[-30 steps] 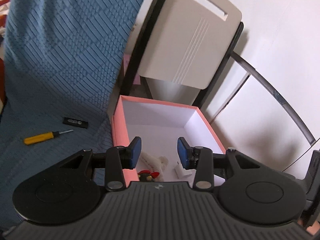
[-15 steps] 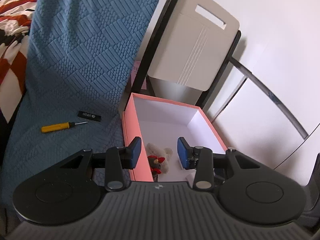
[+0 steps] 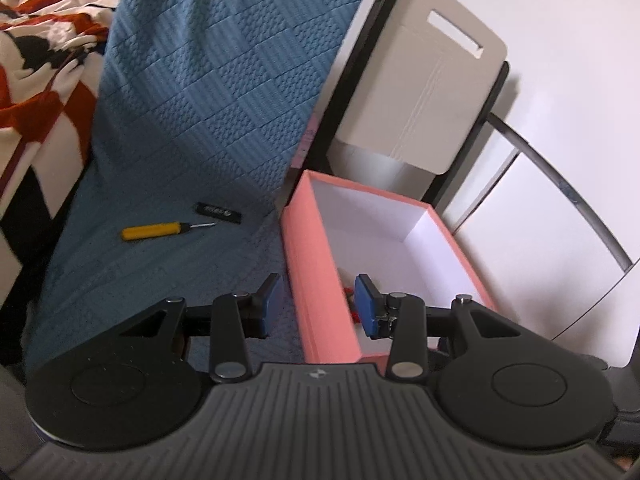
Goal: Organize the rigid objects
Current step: 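Withdraw both open grippers from the box back toward the chair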
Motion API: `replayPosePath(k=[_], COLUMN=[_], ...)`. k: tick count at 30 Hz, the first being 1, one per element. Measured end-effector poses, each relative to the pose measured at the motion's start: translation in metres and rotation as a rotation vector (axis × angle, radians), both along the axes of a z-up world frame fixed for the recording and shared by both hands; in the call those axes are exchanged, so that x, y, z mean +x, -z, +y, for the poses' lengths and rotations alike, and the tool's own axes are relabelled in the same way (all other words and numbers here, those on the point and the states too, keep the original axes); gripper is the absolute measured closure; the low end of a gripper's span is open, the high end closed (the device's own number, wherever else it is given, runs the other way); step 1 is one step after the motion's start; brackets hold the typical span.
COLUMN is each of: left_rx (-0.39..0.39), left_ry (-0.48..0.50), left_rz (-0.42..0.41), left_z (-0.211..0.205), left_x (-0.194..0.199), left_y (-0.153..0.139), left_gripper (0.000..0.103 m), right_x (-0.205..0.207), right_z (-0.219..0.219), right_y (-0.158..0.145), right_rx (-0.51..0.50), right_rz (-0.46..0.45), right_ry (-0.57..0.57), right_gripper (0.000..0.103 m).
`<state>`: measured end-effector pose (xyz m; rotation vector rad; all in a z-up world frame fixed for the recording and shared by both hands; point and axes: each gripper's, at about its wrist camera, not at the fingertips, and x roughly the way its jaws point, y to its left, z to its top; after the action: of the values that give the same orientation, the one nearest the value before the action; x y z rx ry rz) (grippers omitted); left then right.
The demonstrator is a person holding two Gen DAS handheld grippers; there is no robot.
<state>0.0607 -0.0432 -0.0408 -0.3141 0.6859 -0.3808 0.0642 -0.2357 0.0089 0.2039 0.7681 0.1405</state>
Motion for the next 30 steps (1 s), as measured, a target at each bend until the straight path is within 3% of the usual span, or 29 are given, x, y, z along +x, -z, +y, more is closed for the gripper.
replayPosePath(k=[9,18,21,26,30], left_rx=[0.024,0.218,0.220,0.143,0.194], left_ry=[-0.024,-0.069,-0.094,-0.123,-0.139], left_rz=[0.018,0.013,0.032,0.096,0.091], left_z=[0.023,0.045,0.057,0.076,0.082], left_x=[0.036,0.095,0.113,0.141,0.157], left_y=[0.030,0.079,0.097,0.115,0.119], left_gripper=[0.057,0.057,0.057,0.053,0.043], right_x=[0.022,0.072,0.090,0.125,0.149], right_z=[0.011,0.022,0.028,0.044,0.053], right_y=[0.017,0.049,0.061,0.080,0.089], right_rx=[0.000,-0.028,-0.031,-0.030,-0.048], right_rz=[0.000,0.020,0.033,0.025,0.003], right_ry=[-0.003,-0.019,-0.031,-0.059,-0.075], right_gripper=[0.057,0.057,0.057,0.057,0.057])
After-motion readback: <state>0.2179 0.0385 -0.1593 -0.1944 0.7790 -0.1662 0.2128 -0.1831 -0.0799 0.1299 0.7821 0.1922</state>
